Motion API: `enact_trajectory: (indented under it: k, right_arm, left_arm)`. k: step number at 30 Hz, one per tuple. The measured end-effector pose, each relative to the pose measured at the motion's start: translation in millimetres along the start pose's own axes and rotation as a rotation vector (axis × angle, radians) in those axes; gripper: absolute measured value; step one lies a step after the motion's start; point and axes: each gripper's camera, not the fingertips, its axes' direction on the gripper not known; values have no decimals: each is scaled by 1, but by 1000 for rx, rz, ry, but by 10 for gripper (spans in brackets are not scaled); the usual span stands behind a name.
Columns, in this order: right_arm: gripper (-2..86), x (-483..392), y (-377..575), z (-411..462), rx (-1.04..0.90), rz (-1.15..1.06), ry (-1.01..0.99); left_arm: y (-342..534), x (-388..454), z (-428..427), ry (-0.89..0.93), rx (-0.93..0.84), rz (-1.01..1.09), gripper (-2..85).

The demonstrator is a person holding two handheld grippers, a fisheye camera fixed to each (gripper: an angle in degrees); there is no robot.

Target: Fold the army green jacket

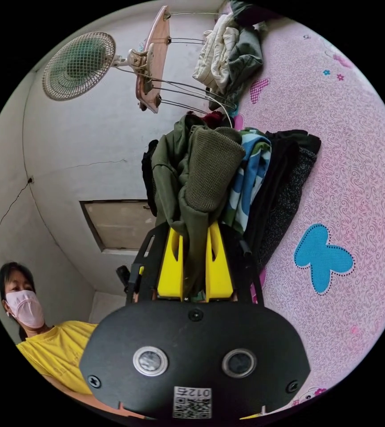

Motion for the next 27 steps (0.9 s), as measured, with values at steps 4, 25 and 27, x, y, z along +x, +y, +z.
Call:
enact_trajectory:
  k: [4,25,27]
  right_arm:
    - [84,-23,-4,17,-1,-9,39]
    - [19,-174,89,87,-53,-366,425]
    - [12,-196,109,127,-154,-483,423]
  left_arm:
    - [0,34,-15,11,108,90,14]
    - [0,26,35,54,-398,79,4]
    - [-2,24,33,70,-401,71,5]
